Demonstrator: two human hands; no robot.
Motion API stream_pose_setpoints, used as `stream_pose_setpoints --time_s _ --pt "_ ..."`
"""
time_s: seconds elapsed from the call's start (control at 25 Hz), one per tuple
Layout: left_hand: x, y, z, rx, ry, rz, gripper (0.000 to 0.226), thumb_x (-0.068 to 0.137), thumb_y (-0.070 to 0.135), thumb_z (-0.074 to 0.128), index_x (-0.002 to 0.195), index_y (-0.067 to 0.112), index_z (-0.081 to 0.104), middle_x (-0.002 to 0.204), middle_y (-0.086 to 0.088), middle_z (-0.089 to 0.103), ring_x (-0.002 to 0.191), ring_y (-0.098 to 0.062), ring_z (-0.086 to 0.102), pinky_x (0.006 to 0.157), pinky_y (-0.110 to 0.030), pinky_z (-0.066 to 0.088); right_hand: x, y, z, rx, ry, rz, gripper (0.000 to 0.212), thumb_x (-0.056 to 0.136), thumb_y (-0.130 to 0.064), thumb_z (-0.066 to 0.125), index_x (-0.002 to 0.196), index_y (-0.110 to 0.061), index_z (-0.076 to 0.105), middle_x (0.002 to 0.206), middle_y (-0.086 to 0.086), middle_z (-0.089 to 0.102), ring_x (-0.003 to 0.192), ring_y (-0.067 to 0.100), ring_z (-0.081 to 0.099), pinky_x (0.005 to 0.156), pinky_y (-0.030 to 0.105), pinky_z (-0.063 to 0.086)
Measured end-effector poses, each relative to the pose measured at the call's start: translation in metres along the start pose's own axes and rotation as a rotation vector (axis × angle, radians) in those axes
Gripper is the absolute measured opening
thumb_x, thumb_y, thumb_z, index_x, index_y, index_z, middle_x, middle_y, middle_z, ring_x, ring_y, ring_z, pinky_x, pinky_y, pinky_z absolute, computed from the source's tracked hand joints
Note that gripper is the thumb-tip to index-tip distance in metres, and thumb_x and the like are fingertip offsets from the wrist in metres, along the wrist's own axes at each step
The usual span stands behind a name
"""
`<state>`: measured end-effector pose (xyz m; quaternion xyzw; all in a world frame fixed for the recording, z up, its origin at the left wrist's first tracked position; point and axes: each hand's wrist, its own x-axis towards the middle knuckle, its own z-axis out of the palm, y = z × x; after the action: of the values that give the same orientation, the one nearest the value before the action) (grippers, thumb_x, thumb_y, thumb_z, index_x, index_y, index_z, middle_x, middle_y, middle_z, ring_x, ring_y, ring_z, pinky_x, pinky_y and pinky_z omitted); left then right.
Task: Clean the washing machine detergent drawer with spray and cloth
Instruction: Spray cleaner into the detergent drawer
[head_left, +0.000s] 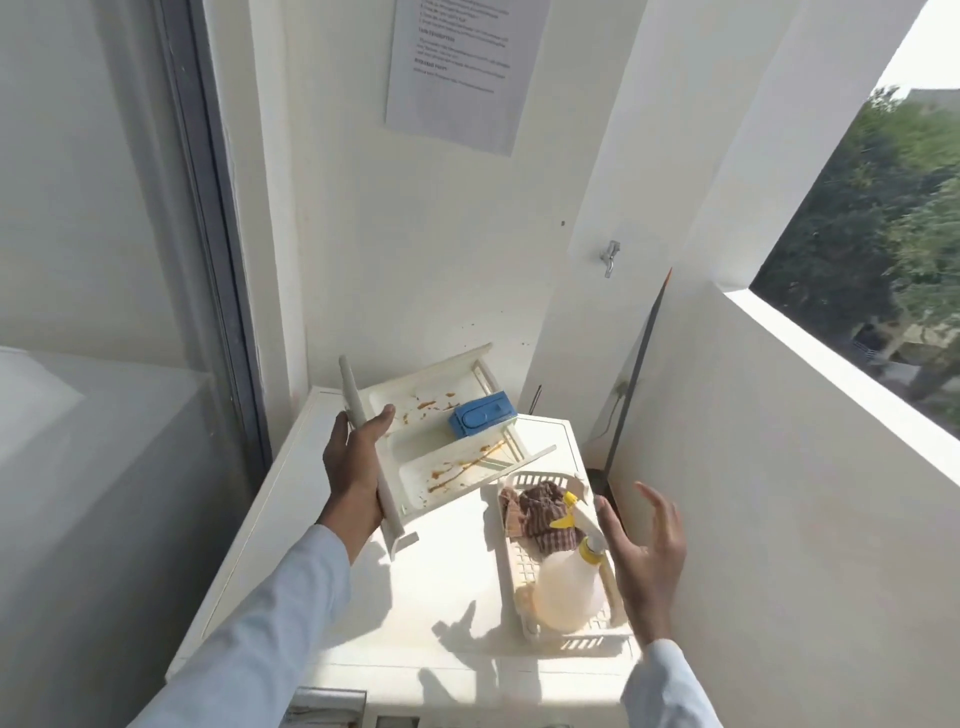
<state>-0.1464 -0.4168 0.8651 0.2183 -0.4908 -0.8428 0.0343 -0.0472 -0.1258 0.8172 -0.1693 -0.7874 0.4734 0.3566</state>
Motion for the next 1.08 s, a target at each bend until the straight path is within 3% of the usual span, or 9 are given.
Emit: stream_pose_setpoints --time_s 0.12,0.24,0.48,0.56,0.64,0.76,0.84,0.92,1.08 --pt "0.016 -0.001 0.009 0.007 0.014 0.033 0.035 0.08 0.033 0.08 0.108 0.016 0.07 0.114 -0.01 0.074 0.105 -0.035 0.071 0.096 -0.05 0.058 -0.005 0.035 -0.003 0.047 -0.305 0.218 0.082 0.062 -0.068 0.079 0.134 -0.036 0.055 0.137 -0.014 0.056 0.127 0.018 0.055 0.108 0.045 0.047" --pt "0.028 -0.008 0.015 0.009 0.032 0.035 0.032 0.075 0.038 0.081 0.096 0.019 0.066 0.106 -0.007 0.071 0.098 -0.031 0.068 0.101 -0.051 0.055 -0.007 0.051 0.01 0.063 -0.474 0.244 0.077 0.064 -0.06 0.086 0.134 -0.039 0.061 0.137 -0.011 0.063 0.126 0.015 0.06 0.1 0.042 0.053" --pt "0.029 -0.028 0.02 0.057 -0.039 0.054 0.023 0.086 0.028 0.078 0.105 0.019 0.068 0.103 -0.005 0.072 0.093 -0.028 0.069 0.09 -0.044 0.061 0.015 0.053 0.042 0.052 -0.554 0.327 0.044 0.076 -0.057 0.073 0.116 -0.045 0.06 0.126 0.003 0.07 0.113 0.022 0.068 0.102 0.046 0.054" --pt "0.027 -0.033 0.018 0.066 -0.06 0.066 0.02 0.09 0.022 0.075 0.109 0.017 0.07 0.099 -0.003 0.075 0.088 -0.025 0.07 0.072 -0.034 0.061 0.022 0.045 0.049 0.076 -0.537 0.359 0.033 0.08 -0.047 0.069 0.108 -0.042 0.054 0.122 0.01 0.068 0.108 0.027 0.067 0.094 0.043 0.057" --pt "0.027 -0.036 0.013 0.049 -0.045 0.069 0.019 0.09 0.019 0.074 0.109 0.018 0.072 0.102 -0.004 0.079 0.091 -0.028 0.075 0.073 -0.035 0.062 0.033 0.036 0.053 0.109 -0.524 0.393 0.036 0.084 -0.037 0.073 0.112 -0.035 0.051 0.116 0.015 0.066 0.102 0.032 0.066 0.079 0.034 0.054" --pt "0.03 -0.032 0.004 0.036 -0.007 0.095 0.028 0.086 0.016 0.075 0.114 0.02 0.073 0.11 -0.009 0.08 0.102 -0.037 0.075 0.088 -0.051 0.062 0.064 0.011 0.049 0.151 -0.52 0.326 0.055 0.08 -0.039 0.08 0.124 -0.012 0.061 0.109 0.021 0.071 0.075 0.027 0.063 0.06 0.027 0.051" --pt "0.032 -0.028 -0.003 0.083 -0.025 0.144 0.033 0.085 0.014 0.074 0.117 0.021 0.072 0.109 -0.01 0.079 0.102 -0.041 0.073 0.09 -0.056 0.061 0.087 -0.022 0.046 0.169 -0.579 0.19 0.035 0.087 -0.027 0.079 0.114 -0.004 0.072 0.094 0.02 0.076 0.058 0.017 0.059 0.048 0.025 0.047" --pt "0.031 -0.026 -0.009 0.109 -0.039 0.172 0.038 0.084 0.009 0.073 0.12 0.02 0.07 0.109 -0.01 0.079 0.102 -0.042 0.073 0.086 -0.053 0.062 0.101 -0.061 0.053 0.112 -0.701 0.08 0.02 0.087 -0.021 0.08 0.099 -0.005 0.077 0.079 0.016 0.076 0.044 0.011 0.051 0.043 0.025 0.042" --pt "0.026 -0.027 -0.015 0.11 -0.053 0.185 0.049 0.075 0.01 0.073 0.121 0.025 0.071 0.11 -0.011 0.078 0.101 -0.04 0.072 0.073 -0.041 0.064 0.101 -0.111 0.096 -0.192 -0.825 0.015 0.029 0.077 -0.028 0.087 0.094 -0.013 0.068 0.063 0.002 0.066 0.04 0.013 0.052 0.044 0.027 0.043"
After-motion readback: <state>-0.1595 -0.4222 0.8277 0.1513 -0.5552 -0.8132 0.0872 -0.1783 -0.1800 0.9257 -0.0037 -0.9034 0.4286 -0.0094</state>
